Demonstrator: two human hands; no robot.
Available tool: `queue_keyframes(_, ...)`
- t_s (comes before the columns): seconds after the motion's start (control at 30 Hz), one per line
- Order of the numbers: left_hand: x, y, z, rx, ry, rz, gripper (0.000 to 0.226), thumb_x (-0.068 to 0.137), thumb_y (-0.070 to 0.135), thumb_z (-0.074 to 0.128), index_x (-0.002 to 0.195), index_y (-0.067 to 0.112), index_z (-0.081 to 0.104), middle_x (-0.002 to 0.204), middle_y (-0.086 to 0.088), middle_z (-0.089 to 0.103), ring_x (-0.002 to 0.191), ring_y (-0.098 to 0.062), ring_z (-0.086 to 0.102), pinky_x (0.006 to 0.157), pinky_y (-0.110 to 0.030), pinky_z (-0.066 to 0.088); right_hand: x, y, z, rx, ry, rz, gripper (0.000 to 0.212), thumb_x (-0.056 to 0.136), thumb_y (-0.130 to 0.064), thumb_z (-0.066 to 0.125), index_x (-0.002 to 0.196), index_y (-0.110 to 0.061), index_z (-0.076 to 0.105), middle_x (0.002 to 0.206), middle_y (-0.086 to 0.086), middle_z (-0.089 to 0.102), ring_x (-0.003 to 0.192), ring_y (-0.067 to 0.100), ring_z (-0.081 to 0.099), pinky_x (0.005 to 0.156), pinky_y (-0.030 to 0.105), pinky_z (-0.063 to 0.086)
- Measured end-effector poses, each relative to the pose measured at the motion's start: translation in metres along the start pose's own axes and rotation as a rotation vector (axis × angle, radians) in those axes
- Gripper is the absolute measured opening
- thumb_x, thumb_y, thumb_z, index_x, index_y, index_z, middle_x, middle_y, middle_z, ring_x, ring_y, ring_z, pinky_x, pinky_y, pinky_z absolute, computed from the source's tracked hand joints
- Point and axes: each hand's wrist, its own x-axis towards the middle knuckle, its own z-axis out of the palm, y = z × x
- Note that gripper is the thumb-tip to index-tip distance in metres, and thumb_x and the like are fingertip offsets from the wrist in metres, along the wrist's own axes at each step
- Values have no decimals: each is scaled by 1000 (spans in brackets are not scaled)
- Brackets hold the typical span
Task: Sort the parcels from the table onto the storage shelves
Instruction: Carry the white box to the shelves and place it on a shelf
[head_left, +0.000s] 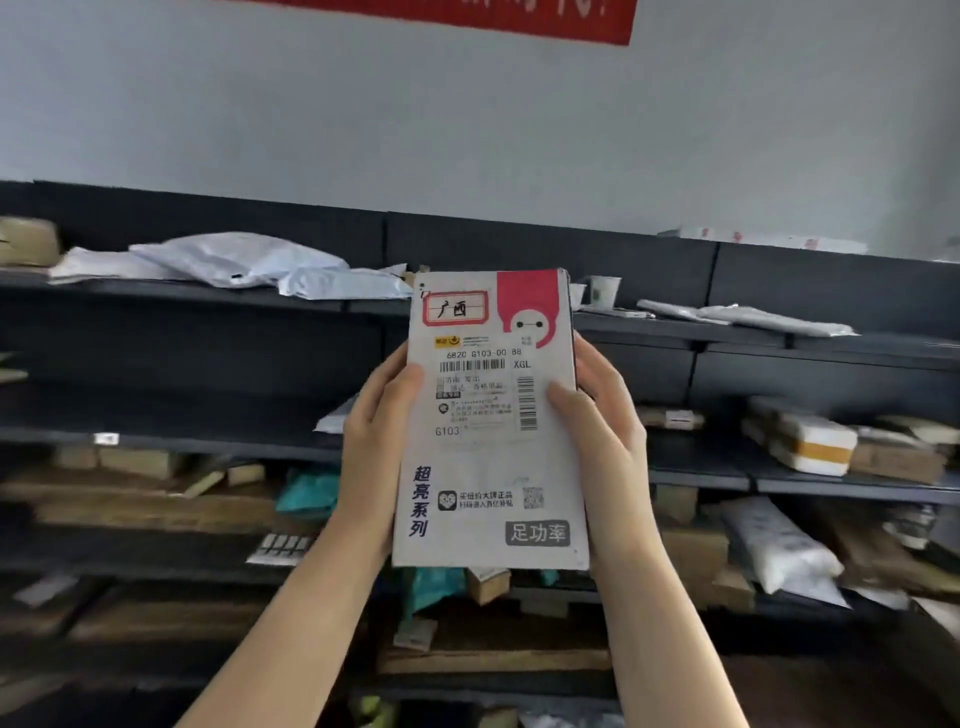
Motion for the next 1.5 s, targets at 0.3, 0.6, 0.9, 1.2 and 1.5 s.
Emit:
queue_keyframes(0.3, -17, 85, -215, 129, 247, 35, 20, 96, 32, 57, 114, 29, 62, 104, 0, 76, 95, -21, 74, 80, -41, 58, -40, 56, 213, 117, -154, 81, 45, 91, -20, 61, 134, -32, 60, 127, 2, 72, 117, 30, 68, 91, 54, 59)
queue_keyframes(0.6, -30, 171, -419, 236, 447, 132, 43, 91, 39, 61, 124, 10, 60, 111, -10, 75, 101, -30, 72, 83, -46, 57, -69, 110, 427, 249, -342, 203, 43, 97, -8, 54, 133, -30, 60, 125, 0, 73, 113, 24, 71, 89, 46, 61)
queue_keyframes(0.9, 17, 191, -564, 235, 619, 146, 59, 79, 47, 67, 126, 11, 61, 117, -16, 73, 109, -39, 68, 99, -66, 47, -39, 191, 575, 296, -488, 262, 41, 97, -13, 57, 131, -37, 59, 121, -6, 74, 106, 19, 74, 80, 36, 64)
queue_keyframes(1.2, 141, 162, -680, 270, 674, 131, 25, 92, 34, 63, 114, 22, 64, 104, -6, 78, 102, -33, 72, 90, -51, 55, 53, 310, 684, 345, -509, 325, 36, 97, -13, 56, 125, -36, 62, 117, -5, 75, 99, 19, 76, 71, 30, 63)
queue_keyframes(1.5, 265, 132, -792, 261, 613, 28, 58, 76, 47, 67, 125, 17, 62, 116, -12, 74, 109, -37, 69, 98, -62, 50, 134, 413, 774, 327, -435, 366, 37, 97, -12, 57, 127, -32, 62, 117, -3, 76, 100, 20, 76, 74, 33, 64)
